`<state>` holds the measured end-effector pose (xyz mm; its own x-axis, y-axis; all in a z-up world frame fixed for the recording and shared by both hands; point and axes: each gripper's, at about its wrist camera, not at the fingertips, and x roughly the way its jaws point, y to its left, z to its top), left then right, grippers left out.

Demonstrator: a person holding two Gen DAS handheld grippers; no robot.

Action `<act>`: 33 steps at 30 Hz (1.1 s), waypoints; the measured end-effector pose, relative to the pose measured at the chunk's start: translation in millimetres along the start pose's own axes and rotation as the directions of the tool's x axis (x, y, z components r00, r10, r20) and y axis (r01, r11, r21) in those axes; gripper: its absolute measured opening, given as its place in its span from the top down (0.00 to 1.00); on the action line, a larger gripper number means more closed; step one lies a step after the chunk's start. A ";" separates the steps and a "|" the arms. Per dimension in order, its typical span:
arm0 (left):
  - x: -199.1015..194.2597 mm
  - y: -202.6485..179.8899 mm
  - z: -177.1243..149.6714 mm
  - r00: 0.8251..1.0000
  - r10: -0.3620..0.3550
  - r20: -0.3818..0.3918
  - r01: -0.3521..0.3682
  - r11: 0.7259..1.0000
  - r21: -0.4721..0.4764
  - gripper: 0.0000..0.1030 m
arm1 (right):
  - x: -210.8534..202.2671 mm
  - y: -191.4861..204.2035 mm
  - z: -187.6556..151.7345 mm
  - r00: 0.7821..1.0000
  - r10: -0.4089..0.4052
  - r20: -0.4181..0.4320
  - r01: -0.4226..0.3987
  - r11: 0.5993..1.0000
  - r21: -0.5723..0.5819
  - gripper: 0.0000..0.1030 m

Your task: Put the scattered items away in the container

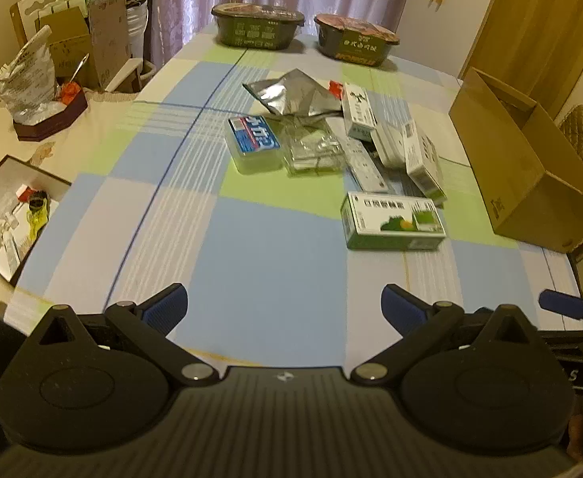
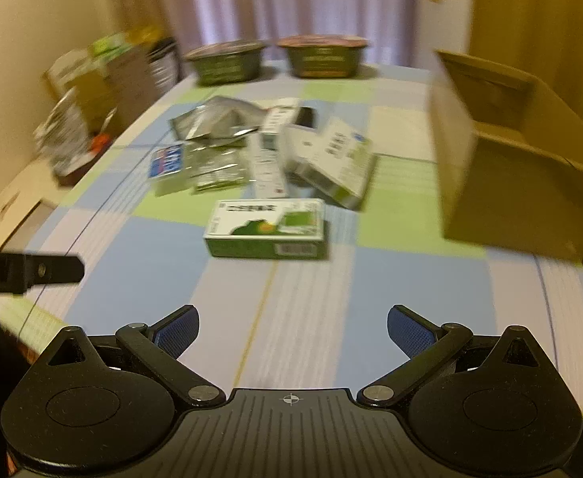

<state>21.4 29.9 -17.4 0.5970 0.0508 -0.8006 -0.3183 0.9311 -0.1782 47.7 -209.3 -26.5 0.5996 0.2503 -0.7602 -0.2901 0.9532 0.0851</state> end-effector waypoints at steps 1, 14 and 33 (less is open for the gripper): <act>2.4 1.0 4.0 1.000 0.000 -0.002 0.000 1.000 0.003 0.01 | 4.9 2.2 3.3 1.000 0.010 -0.002 -0.010 0.999 -0.042 0.00; 60.9 3.8 53.2 0.994 -0.059 -0.089 0.088 0.926 0.368 0.01 | 84.6 22.0 43.8 0.974 0.154 -0.164 -0.225 0.622 -0.750 0.00; 165.3 34.0 117.6 0.978 -0.050 -0.200 0.198 0.505 0.840 0.01 | 169.9 35.1 81.8 0.904 0.098 -0.415 -0.426 0.146 -0.893 0.00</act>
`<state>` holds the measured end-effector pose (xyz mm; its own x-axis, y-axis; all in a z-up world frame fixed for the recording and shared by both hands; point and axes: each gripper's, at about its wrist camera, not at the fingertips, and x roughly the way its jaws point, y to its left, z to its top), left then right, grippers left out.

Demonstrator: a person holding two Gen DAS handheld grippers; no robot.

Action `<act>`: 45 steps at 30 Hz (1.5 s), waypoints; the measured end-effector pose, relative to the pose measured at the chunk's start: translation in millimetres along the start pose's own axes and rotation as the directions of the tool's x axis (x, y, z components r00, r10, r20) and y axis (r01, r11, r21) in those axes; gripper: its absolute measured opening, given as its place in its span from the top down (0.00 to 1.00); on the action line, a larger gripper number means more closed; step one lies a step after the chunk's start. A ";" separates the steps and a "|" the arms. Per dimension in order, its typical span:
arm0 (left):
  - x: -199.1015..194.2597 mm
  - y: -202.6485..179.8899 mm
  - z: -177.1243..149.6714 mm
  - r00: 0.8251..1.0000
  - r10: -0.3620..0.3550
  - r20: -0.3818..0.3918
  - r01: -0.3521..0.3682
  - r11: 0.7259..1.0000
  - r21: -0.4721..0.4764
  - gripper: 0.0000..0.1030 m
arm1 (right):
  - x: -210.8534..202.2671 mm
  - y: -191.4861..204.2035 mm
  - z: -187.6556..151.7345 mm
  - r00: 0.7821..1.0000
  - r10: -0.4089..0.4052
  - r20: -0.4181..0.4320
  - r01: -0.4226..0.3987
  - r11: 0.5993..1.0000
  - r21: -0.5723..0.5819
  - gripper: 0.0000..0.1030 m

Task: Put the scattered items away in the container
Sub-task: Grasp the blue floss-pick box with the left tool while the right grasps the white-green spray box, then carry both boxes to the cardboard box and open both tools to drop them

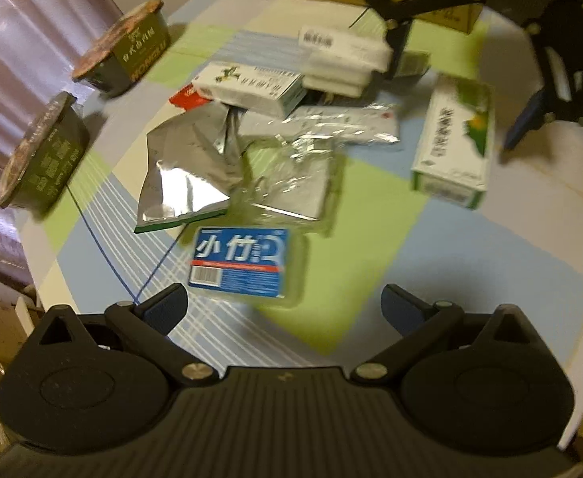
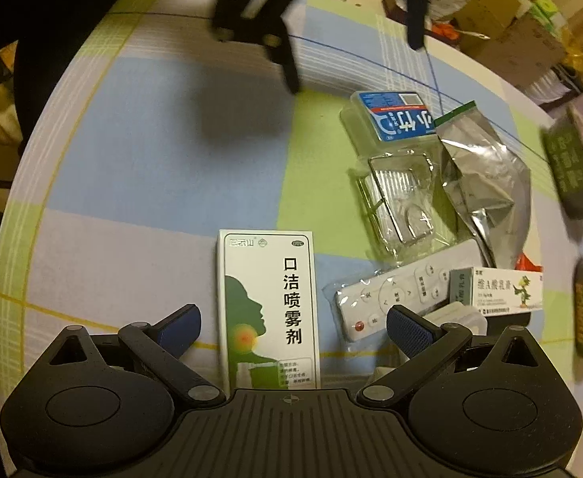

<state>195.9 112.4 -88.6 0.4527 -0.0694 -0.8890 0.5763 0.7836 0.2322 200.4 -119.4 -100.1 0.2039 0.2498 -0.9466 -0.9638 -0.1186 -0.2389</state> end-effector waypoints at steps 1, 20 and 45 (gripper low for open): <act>5.2 5.5 1.0 1.000 -0.011 -0.006 0.011 1.000 0.006 0.01 | 1.5 -1.3 0.3 1.000 0.002 -0.003 -0.003 1.000 -0.010 0.00; 40.2 35.7 6.2 0.986 -0.136 -0.095 0.132 0.990 -0.045 0.19 | 20.1 -11.8 -1.2 0.993 0.108 -0.036 -0.107 0.994 0.030 0.41; 11.6 -20.3 -5.3 0.971 -0.165 -0.174 0.166 0.986 -0.006 0.19 | -7.1 18.2 3.9 0.997 0.069 -0.043 -0.056 0.966 0.251 0.43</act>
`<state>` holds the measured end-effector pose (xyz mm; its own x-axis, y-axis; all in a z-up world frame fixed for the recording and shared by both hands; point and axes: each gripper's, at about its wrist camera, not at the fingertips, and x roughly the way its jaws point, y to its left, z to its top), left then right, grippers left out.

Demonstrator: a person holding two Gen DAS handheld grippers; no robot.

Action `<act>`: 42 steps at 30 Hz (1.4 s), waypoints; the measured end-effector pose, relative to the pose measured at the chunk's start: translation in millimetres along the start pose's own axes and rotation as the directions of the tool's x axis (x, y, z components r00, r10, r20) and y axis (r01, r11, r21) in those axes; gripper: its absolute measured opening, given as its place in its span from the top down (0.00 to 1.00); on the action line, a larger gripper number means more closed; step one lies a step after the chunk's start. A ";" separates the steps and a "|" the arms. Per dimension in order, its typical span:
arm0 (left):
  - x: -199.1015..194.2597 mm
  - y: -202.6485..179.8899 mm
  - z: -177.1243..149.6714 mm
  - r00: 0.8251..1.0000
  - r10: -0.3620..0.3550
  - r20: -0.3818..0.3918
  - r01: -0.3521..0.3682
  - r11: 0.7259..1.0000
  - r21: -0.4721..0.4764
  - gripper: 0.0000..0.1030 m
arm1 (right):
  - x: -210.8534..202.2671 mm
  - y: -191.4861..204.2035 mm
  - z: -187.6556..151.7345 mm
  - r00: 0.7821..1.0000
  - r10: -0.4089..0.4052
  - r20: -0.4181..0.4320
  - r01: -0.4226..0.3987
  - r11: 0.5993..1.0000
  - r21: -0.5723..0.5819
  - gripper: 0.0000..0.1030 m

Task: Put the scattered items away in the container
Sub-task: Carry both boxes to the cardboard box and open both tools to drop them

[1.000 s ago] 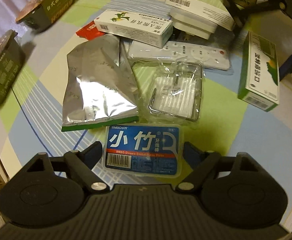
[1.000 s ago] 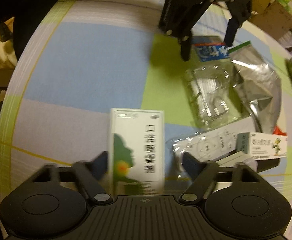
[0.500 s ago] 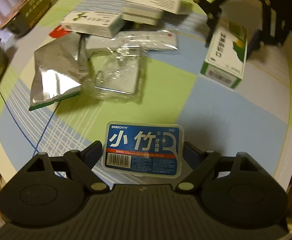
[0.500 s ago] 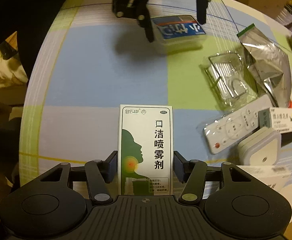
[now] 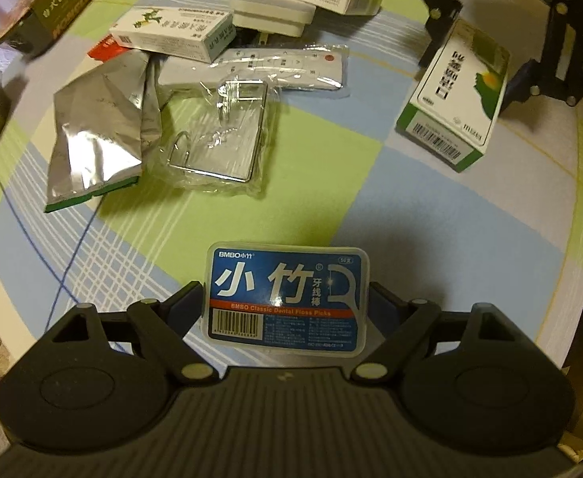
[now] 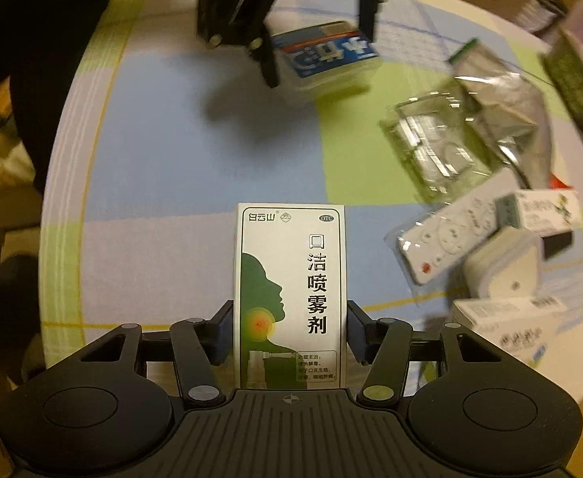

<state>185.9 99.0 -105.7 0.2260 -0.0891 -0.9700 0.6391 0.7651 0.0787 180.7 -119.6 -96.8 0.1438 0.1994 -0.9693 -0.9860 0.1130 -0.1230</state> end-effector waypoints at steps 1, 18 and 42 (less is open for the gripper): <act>-4.9 -1.5 1.2 1.000 0.008 0.001 -0.008 1.000 -0.004 0.19 | -6.9 -0.7 -1.2 1.000 -0.011 0.011 0.011 0.999 0.031 0.43; -126.0 -20.6 144.6 0.965 0.146 0.220 -0.086 0.962 -0.260 0.19 | -207.2 -54.7 -76.1 0.925 -0.377 0.042 0.244 0.676 0.695 0.43; -103.3 -60.7 338.0 0.931 0.141 0.336 -0.072 0.975 -0.210 0.19 | -259.0 -113.7 -230.6 0.899 -0.437 -0.037 0.209 0.353 0.912 0.44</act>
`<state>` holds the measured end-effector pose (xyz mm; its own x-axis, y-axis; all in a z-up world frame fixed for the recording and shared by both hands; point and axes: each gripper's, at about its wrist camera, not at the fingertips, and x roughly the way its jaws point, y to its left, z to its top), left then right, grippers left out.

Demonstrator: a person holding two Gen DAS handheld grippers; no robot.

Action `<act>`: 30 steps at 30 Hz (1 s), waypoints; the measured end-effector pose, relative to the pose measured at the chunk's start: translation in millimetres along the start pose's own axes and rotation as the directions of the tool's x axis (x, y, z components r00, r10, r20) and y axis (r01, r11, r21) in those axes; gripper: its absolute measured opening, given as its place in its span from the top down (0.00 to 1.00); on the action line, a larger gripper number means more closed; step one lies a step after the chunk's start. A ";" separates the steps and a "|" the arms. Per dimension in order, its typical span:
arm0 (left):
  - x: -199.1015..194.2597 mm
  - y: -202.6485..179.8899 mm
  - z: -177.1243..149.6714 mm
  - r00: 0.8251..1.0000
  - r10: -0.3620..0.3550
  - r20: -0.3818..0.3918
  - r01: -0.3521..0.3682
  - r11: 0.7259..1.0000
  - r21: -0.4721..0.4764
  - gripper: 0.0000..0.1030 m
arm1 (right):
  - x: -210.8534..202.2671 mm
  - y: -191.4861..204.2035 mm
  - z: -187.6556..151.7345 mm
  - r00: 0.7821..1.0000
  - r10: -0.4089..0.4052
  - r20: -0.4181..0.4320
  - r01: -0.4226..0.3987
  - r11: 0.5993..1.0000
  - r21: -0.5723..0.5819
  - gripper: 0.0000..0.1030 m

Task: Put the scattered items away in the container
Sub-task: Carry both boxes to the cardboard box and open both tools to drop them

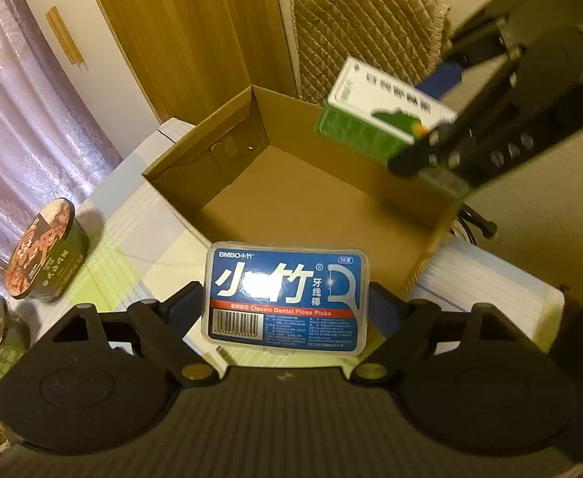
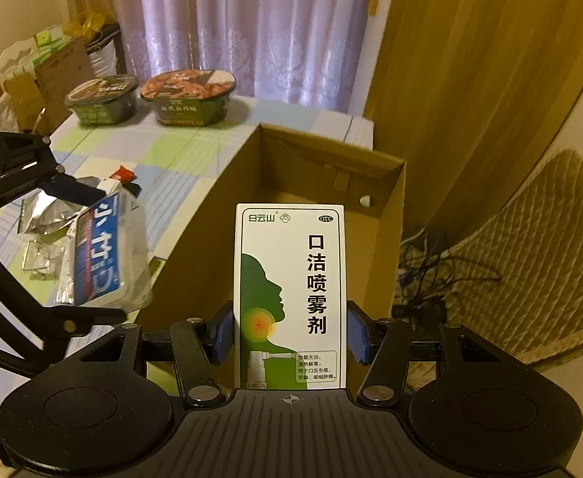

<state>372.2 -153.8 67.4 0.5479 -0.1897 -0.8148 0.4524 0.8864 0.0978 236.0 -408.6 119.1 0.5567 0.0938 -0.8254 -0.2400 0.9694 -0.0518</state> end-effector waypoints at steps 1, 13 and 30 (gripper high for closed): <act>4.4 1.3 2.6 1.000 -0.004 0.010 0.004 1.000 -0.003 0.19 | 3.1 -2.5 -0.4 1.000 0.002 -0.005 -0.002 1.000 0.007 0.43; 43.8 2.8 4.5 0.997 -0.046 0.064 0.046 0.999 0.011 0.10 | 36.3 -15.8 -6.5 0.998 0.003 -0.056 0.000 0.999 0.052 0.43; 20.2 25.3 -23.6 0.998 -0.006 0.060 0.008 0.999 -0.037 0.10 | 63.9 -9.5 -6.3 0.996 0.017 -0.092 -0.010 0.997 0.074 0.43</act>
<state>378.1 -125.3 40.0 0.5864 -0.2204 -0.7795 0.4309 0.8997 0.0698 268.8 -413.3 63.3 0.4771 0.0887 -0.8743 -0.1860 0.9825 -0.0018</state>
